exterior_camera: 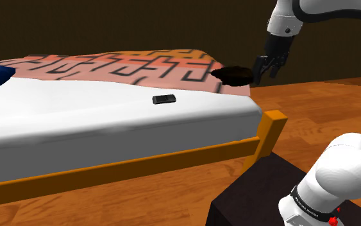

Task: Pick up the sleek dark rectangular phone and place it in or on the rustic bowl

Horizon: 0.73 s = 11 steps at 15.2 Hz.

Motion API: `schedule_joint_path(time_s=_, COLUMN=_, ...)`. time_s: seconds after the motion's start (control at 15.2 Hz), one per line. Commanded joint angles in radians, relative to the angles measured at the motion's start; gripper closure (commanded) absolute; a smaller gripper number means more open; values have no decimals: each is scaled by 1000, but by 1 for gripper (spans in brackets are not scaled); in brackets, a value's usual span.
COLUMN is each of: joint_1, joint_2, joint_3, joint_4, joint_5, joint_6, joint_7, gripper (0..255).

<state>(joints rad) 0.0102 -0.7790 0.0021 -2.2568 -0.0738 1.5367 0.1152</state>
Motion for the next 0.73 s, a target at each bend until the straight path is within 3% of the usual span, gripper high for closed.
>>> schedule_joint_path(time_s=0.0, joint_1=0, joint_2=0, joint_3=0, joint_4=0, joint_5=0, joint_6=0, joint_7=0, gripper=0)
schedule_joint_path(time_s=0.66, joint_1=103, joint_2=362, joint_3=-36, joint_4=182, joint_5=17, joint_6=168, joint_7=-255, gripper=0)
